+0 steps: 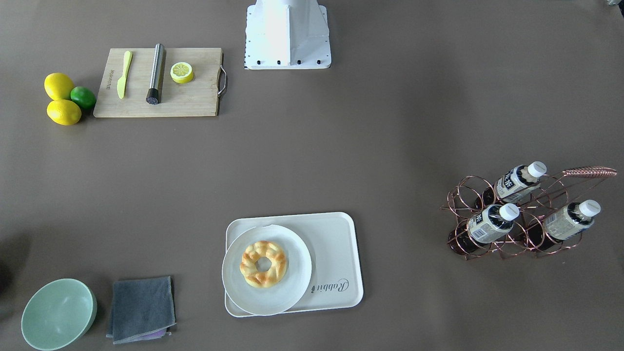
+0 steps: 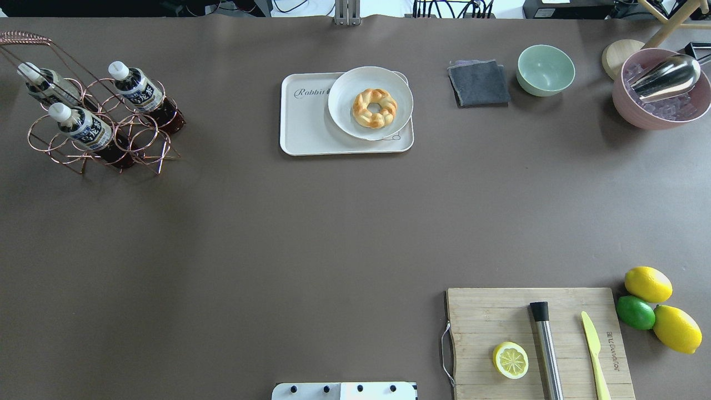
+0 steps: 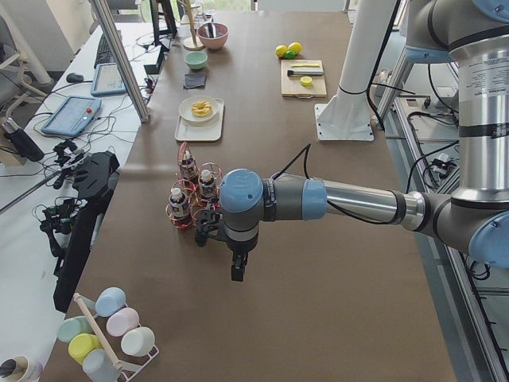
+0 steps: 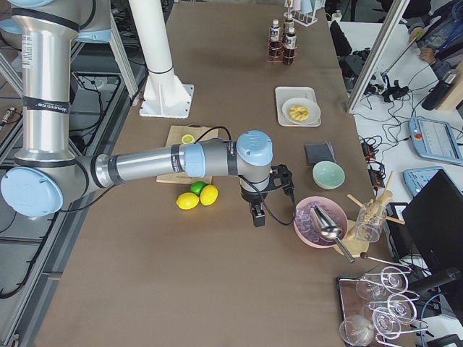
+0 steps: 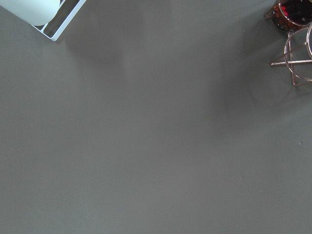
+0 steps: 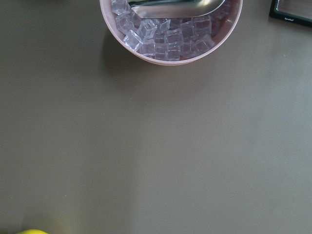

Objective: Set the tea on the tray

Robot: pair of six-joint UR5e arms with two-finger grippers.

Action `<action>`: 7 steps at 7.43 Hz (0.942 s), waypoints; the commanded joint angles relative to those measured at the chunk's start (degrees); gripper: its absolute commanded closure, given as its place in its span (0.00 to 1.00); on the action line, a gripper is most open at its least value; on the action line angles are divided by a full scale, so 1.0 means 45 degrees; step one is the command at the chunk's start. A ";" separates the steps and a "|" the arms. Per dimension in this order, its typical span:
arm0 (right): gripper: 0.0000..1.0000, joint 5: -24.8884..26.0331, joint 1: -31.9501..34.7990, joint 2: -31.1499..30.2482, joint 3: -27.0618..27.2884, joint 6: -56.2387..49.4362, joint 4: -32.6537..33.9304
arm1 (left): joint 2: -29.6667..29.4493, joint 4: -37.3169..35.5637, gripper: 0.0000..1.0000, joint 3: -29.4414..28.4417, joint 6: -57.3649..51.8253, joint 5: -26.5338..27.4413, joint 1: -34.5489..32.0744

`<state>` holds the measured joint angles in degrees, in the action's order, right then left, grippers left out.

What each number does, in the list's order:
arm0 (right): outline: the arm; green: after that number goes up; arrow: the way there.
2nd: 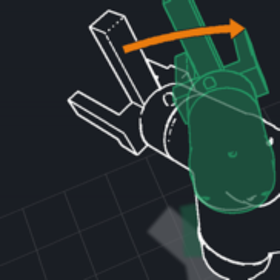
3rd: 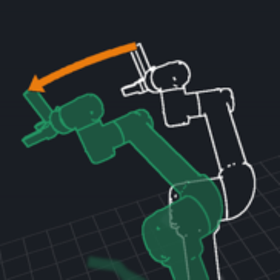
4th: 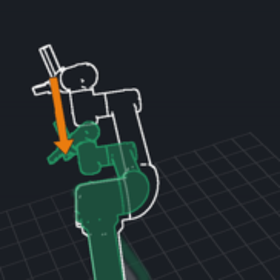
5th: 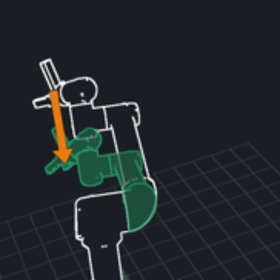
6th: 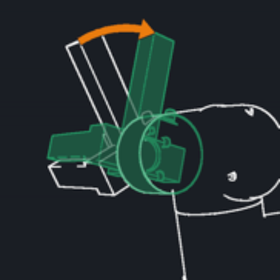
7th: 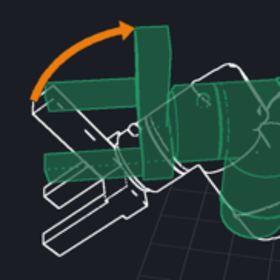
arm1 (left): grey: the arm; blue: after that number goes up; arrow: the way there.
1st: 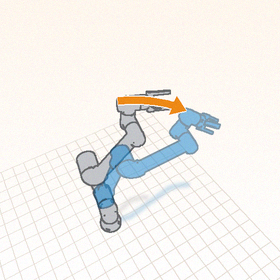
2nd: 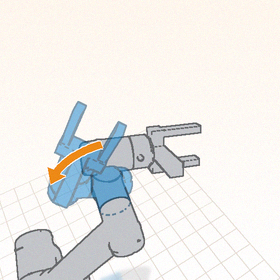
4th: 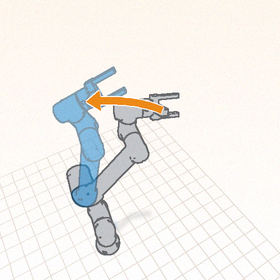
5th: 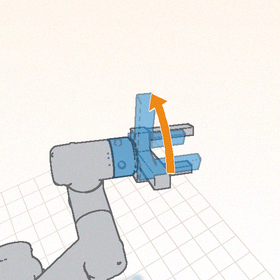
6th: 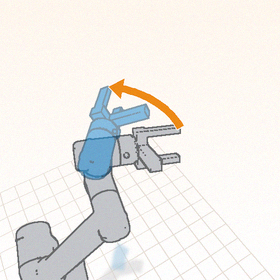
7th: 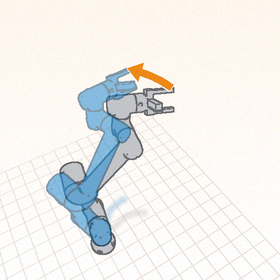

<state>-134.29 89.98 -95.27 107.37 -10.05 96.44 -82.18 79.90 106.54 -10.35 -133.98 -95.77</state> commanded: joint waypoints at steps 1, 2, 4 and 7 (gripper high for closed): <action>0.00 -0.0002 -0.0016 -0.0039 -0.0031 0.0007 -0.0006 | -0.0076 0.0018 0.03 0.0054 0.0130 0.0008 0.0052; 0.00 0.0017 -0.0016 -0.0058 -0.0070 -0.0090 -0.0006 | -0.0154 0.0037 0.03 0.0016 0.0112 0.0046 0.0072; 0.00 0.0017 -0.0016 -0.0078 -0.0109 0.0046 0.0013 | -0.0116 0.0038 0.03 0.0346 0.0111 0.0008 0.0053; 0.00 0.0018 -0.0016 -0.0098 -0.0129 0.0046 0.0013 | 0.0078 0.0037 0.03 0.0620 0.0150 -0.0012 -0.0220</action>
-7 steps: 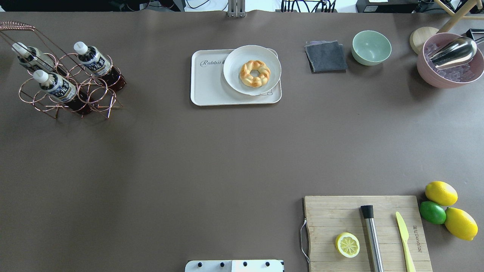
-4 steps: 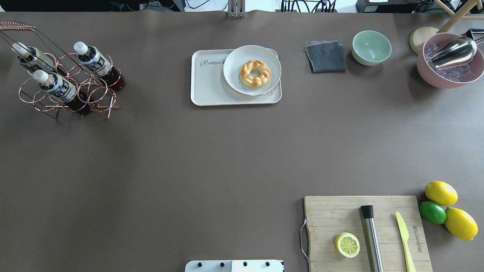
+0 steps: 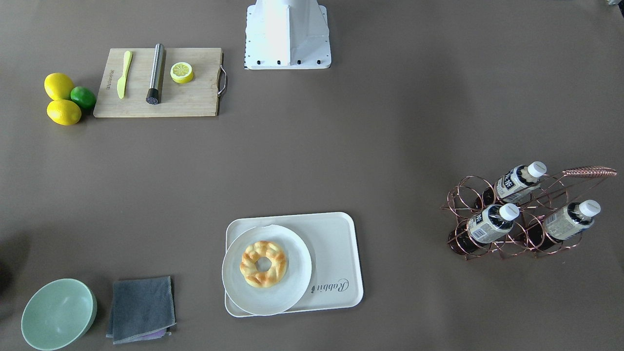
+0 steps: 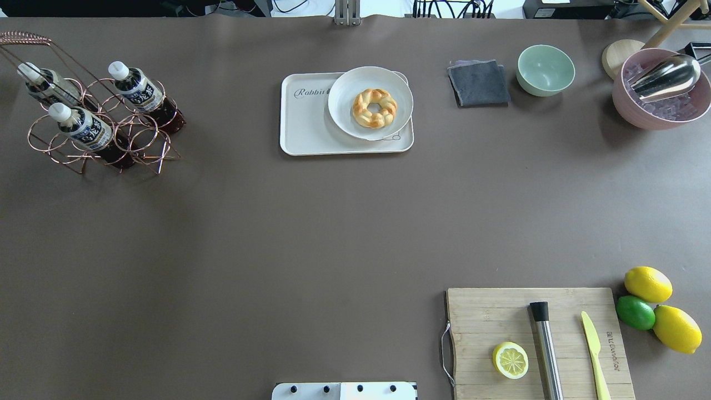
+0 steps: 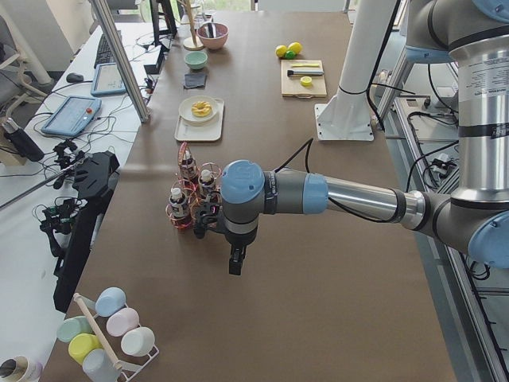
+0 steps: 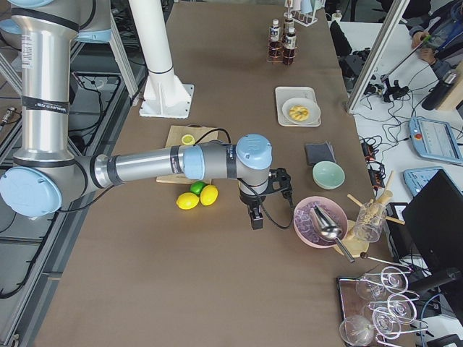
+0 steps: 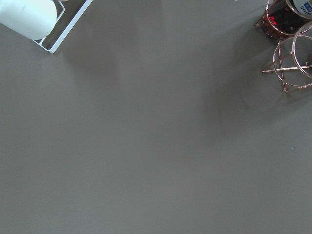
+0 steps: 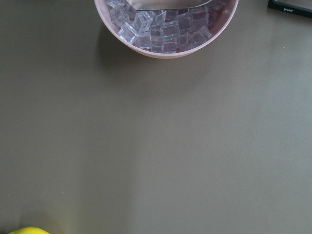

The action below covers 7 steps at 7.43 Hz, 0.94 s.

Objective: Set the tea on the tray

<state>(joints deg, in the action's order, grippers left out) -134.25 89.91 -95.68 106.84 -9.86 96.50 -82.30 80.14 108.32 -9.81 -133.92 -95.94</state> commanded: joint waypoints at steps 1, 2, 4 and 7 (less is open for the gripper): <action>0.00 0.0008 -0.0001 -0.0008 0.0008 -0.0016 0.0001 | 0.0028 0.0003 0.03 0.0207 0.0089 0.0013 -0.0145; 0.00 -0.0011 -0.0001 -0.0008 0.0047 -0.0017 0.0001 | -0.0205 -0.0055 0.03 0.0091 0.0090 0.0091 -0.0068; 0.00 -0.0148 -0.0001 0.0031 0.0066 -0.0113 -0.0018 | -0.0285 -0.0036 0.03 0.0128 0.0110 0.0014 0.0031; 0.00 -0.0129 0.0039 -0.0008 0.0008 -0.0134 -0.0018 | -0.0285 -0.0035 0.03 0.0497 0.0109 -0.0044 0.0050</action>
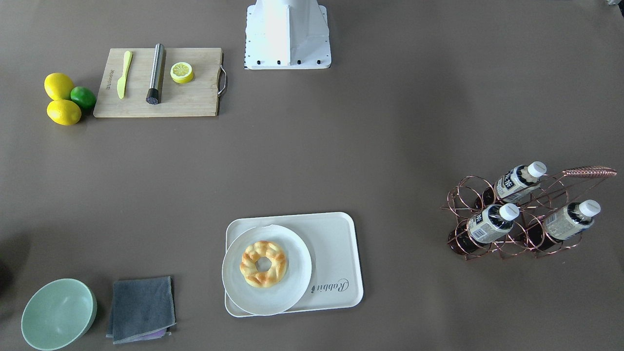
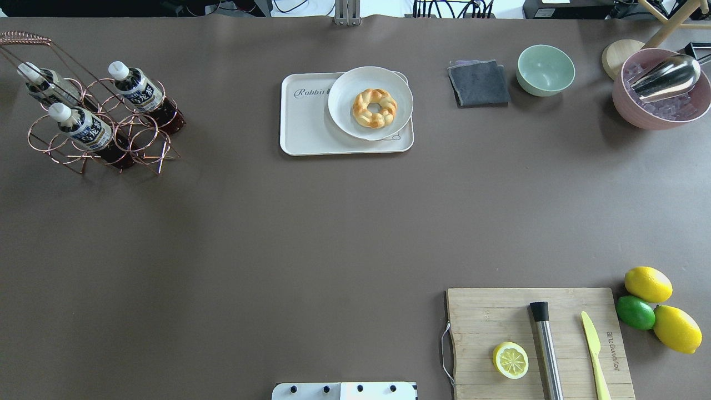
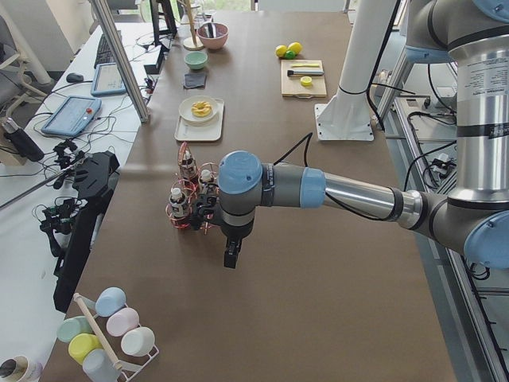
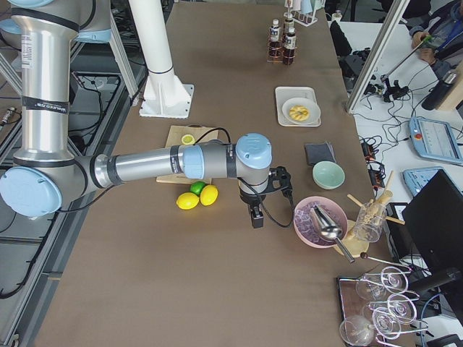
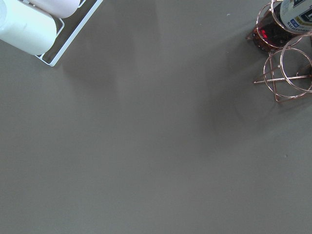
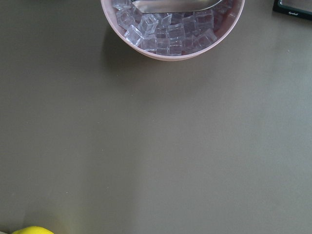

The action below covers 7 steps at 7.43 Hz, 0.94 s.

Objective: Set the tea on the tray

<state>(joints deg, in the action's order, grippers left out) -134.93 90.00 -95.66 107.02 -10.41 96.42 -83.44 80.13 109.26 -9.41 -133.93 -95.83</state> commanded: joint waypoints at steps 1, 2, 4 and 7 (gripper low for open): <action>0.00 0.0004 0.0020 -0.0012 -0.0033 0.0008 -0.0002 | 0.0007 0.0045 0.03 0.0928 0.0659 -0.0081 0.0606; 0.00 -0.0015 0.0020 -0.0012 0.0025 0.0008 -0.0002 | -0.0244 0.0336 0.03 0.1650 0.2444 -0.0120 0.1327; 0.00 -0.0016 0.0020 -0.0012 0.0026 0.0027 -0.0157 | -0.1430 0.1447 0.03 0.1835 0.4714 0.0016 0.2986; 0.00 -0.0016 -0.0019 -0.0012 0.0045 -0.0012 -0.0177 | -0.3485 0.3514 0.03 0.0803 0.8972 0.1803 0.5564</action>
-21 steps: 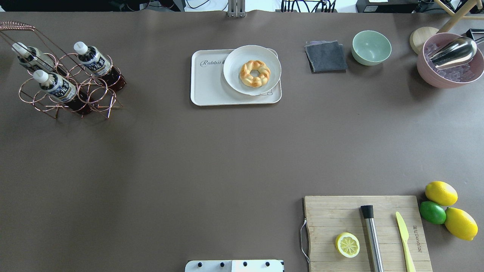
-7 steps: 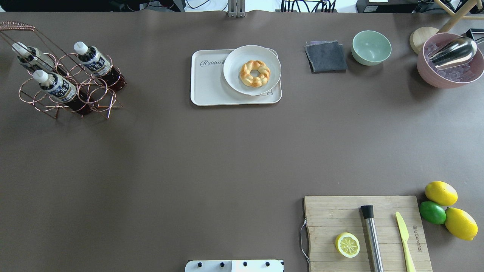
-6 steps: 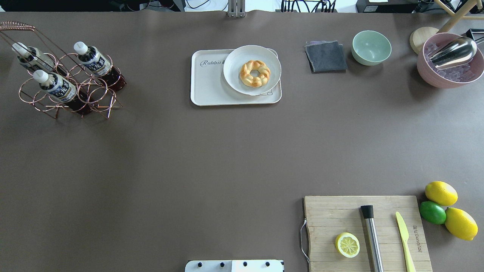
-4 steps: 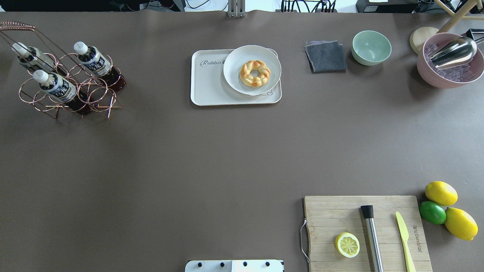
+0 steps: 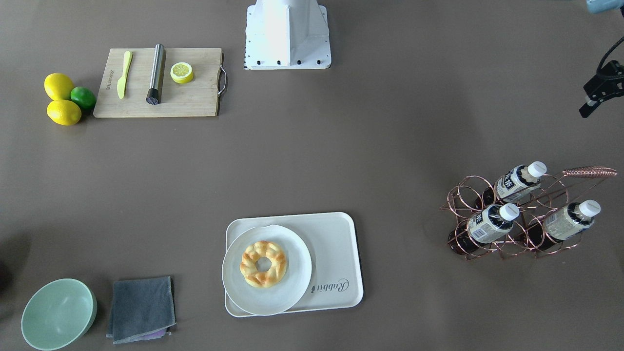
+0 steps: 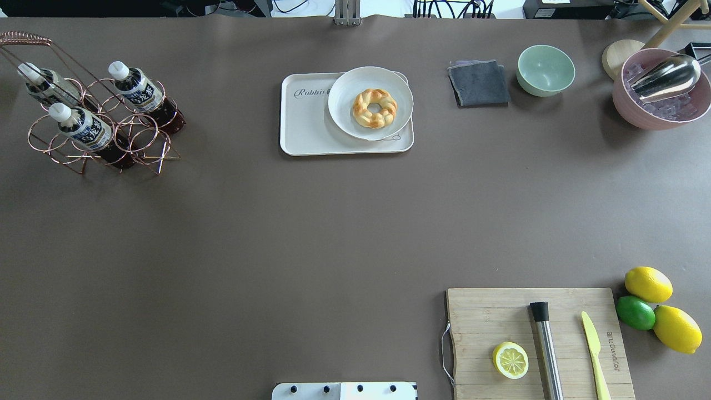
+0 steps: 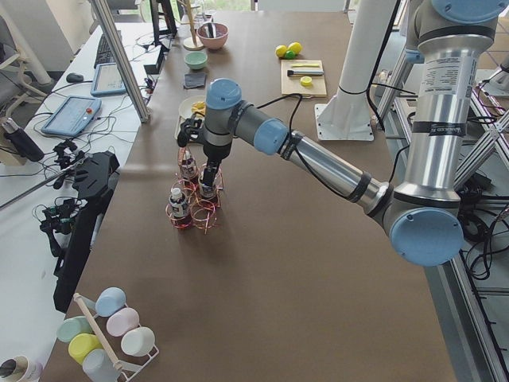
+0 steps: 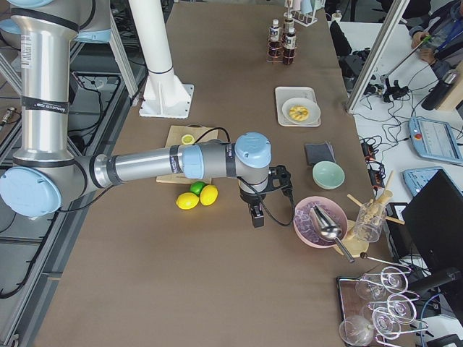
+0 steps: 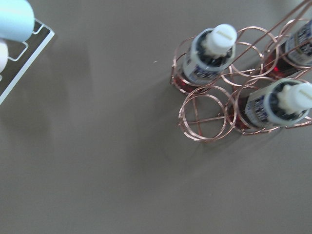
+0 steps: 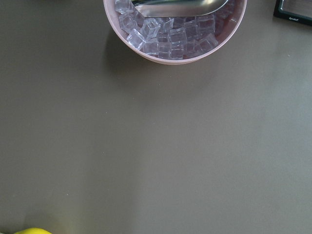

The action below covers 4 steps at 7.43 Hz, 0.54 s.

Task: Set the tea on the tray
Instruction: 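Lower the left gripper onto the nearest tea bottle in the copper rack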

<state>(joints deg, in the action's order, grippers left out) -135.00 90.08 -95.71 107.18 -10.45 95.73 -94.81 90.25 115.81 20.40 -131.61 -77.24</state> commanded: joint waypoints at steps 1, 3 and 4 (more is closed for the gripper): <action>0.00 -0.0077 -0.0038 0.0000 0.0010 0.0018 -0.0023 | -0.1001 0.2665 0.03 -0.1373 0.2999 0.2070 0.1615; 0.00 -0.0155 -0.0038 -0.0078 0.0010 0.0057 -0.0004 | -0.1002 0.4313 0.03 -0.2294 0.4311 0.2581 0.2413; 0.00 -0.0175 -0.0038 -0.0078 -0.0009 0.0057 -0.0023 | -0.1059 0.4552 0.03 -0.2589 0.4701 0.3049 0.2824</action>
<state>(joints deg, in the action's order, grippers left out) -135.53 89.92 -95.97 107.20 -10.24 95.69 -99.27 106.78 107.04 37.99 -121.33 -67.87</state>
